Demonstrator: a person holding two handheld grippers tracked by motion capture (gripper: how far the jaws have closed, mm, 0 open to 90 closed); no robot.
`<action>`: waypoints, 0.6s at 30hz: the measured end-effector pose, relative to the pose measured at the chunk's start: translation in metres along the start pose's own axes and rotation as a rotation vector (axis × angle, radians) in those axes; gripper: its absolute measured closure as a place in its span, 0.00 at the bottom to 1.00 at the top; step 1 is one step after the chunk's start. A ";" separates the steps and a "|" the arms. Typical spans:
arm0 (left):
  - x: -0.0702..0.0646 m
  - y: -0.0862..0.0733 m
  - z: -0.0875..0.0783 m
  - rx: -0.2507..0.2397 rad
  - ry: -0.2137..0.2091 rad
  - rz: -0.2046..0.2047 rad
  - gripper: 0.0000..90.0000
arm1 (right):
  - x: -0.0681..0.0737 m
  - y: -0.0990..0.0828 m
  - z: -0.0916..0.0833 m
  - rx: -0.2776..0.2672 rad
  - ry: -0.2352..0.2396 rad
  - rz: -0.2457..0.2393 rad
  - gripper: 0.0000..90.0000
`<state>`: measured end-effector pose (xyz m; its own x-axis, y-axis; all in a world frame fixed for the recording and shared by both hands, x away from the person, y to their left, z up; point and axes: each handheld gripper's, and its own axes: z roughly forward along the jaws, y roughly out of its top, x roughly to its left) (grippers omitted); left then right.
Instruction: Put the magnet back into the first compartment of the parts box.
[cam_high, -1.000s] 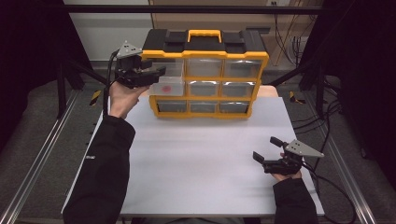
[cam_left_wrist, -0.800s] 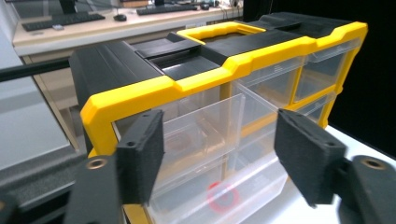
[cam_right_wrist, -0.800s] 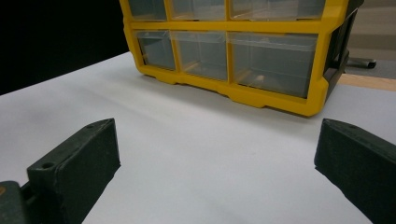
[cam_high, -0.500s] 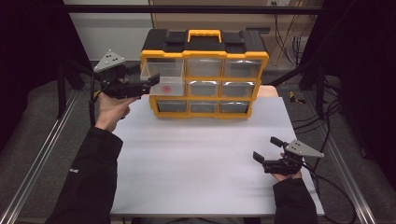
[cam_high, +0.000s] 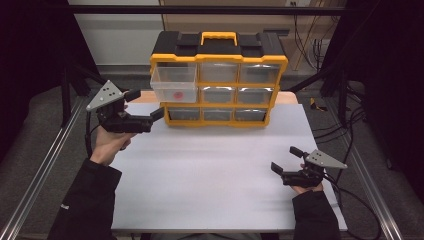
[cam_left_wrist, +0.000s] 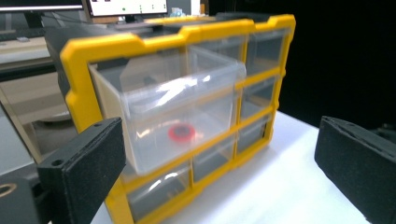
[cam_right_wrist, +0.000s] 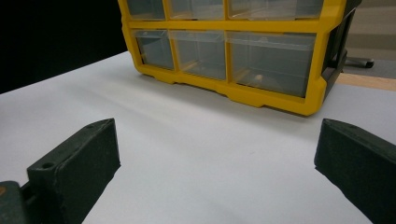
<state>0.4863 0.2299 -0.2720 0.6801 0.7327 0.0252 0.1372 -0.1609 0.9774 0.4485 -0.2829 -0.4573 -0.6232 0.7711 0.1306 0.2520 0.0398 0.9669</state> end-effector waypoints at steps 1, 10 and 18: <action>-0.001 -0.003 -0.002 0.000 -0.001 0.000 0.01 | 0.000 0.000 0.000 0.001 0.001 0.001 0.01; -0.007 -0.051 -0.008 -0.005 -0.040 -0.039 0.01 | 0.000 0.000 0.000 0.007 -0.001 0.005 0.01; -0.007 -0.088 -0.006 0.017 -0.065 -0.077 0.01 | 0.000 0.000 0.000 0.004 -0.003 -0.002 0.01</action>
<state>0.4654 0.2427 -0.3570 0.7121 0.6992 -0.0643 0.2028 -0.1172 0.9722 0.4486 -0.2833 -0.4574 -0.6216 0.7728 0.1278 0.2535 0.0440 0.9663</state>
